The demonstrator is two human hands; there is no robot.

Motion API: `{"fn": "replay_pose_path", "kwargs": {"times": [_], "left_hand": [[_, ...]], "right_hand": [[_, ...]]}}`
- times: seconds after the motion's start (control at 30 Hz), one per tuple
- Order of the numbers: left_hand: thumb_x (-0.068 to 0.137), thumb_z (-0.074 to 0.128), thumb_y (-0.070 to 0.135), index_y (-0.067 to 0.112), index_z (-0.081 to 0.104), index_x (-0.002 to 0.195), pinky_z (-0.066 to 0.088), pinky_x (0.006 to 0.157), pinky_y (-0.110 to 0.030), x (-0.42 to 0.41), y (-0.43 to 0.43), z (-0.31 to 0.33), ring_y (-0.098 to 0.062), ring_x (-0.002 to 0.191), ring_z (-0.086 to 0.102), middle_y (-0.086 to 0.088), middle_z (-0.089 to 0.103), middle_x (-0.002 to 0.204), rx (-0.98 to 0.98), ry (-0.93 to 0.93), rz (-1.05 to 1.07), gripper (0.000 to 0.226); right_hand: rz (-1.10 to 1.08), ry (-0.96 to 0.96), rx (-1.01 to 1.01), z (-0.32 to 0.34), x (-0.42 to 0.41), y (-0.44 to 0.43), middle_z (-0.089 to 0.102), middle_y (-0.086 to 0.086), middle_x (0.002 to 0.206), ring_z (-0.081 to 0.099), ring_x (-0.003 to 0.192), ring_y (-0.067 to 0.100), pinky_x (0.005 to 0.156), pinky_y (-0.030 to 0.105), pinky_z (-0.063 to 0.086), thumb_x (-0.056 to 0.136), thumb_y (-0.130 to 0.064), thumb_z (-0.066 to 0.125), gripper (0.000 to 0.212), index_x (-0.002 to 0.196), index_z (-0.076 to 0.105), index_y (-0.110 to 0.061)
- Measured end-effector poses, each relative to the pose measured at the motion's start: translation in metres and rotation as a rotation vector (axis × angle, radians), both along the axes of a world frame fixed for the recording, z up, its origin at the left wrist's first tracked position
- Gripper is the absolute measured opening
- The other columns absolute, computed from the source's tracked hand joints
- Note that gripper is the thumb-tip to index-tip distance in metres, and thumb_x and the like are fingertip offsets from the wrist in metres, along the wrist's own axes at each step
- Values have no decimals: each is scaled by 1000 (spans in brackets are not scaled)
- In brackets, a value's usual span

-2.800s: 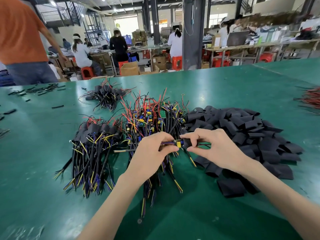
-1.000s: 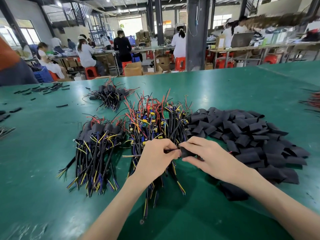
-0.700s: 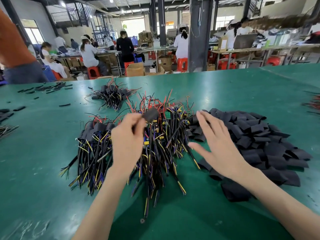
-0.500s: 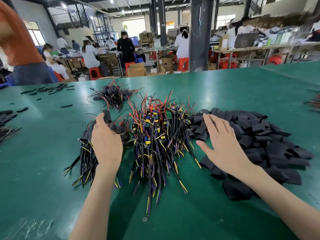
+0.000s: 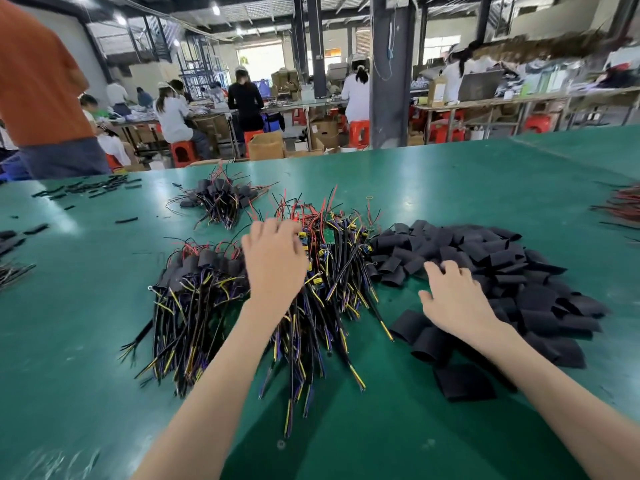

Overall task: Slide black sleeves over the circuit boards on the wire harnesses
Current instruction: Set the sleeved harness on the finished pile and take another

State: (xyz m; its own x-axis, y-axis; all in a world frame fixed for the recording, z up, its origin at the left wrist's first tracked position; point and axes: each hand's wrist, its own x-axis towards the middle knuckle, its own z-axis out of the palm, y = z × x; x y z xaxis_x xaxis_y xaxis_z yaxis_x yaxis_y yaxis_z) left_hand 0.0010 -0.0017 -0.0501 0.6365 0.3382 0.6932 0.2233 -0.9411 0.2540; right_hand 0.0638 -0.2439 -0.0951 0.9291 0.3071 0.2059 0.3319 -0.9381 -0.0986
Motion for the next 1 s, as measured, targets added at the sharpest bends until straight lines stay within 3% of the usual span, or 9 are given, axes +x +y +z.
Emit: {"fn": "replay_pose_path", "kwargs": {"times": [0.1,0.27,0.37,0.47,0.63,0.77,0.9,1.0], "left_hand": [[95,45,24,20,66,103,31,97,-38,36,-25,1,-20,105,49,2,65,106,52,173,-159,22],[95,51,35,12,61,110,33,99,-40,73,-56,-19,-28,115,49,-7,61,115,237,454,-95,29],[91,53,19,11,63,101,33,95,-38,78,-63,-15,-29,108,53,-8,64,106,254,424,-49,16],[88,54,15,8,59,92,40,87,-38,74,-68,4,-31,99,57,-11,64,98,114,328,-76,10],[84,49,-1,0,49,103,44,59,-30,45,-55,53,-27,80,56,-12,54,86,-167,225,-123,19],[85,48,5,2,47,116,52,82,-45,-1,-26,64,-36,89,61,-20,59,103,-253,417,-42,31],[88,48,9,4,43,121,45,81,-39,-31,-18,42,-35,101,56,-20,55,115,-185,692,87,33],[87,52,16,8,44,123,42,86,-39,-37,-23,18,-33,111,46,-17,47,121,-91,668,136,37]], "right_hand": [[56,67,70,1,2,1,41,14,131,38,118,32,95,39,38,93,-26,49,43,132,40,-11],[133,73,200,3,1,1,43,12,128,40,116,30,95,36,35,93,-21,49,38,130,46,-10],[84,-2,197,6,4,-3,47,10,123,41,112,28,88,36,39,93,-17,46,33,126,48,-10],[43,-50,205,7,6,-4,49,10,116,43,107,28,80,35,39,92,-14,43,30,121,50,-10],[22,-101,196,6,6,-4,52,10,110,46,102,29,79,36,41,88,-10,46,30,117,52,-10],[10,-123,146,7,8,-5,53,9,109,47,101,29,81,37,41,85,-10,46,30,115,53,-11],[46,-123,103,6,10,-1,53,7,112,46,104,28,84,36,40,84,-8,46,36,119,52,-13],[72,-103,103,3,11,0,54,6,109,46,103,26,84,36,41,84,-7,46,36,117,54,-15]]}}
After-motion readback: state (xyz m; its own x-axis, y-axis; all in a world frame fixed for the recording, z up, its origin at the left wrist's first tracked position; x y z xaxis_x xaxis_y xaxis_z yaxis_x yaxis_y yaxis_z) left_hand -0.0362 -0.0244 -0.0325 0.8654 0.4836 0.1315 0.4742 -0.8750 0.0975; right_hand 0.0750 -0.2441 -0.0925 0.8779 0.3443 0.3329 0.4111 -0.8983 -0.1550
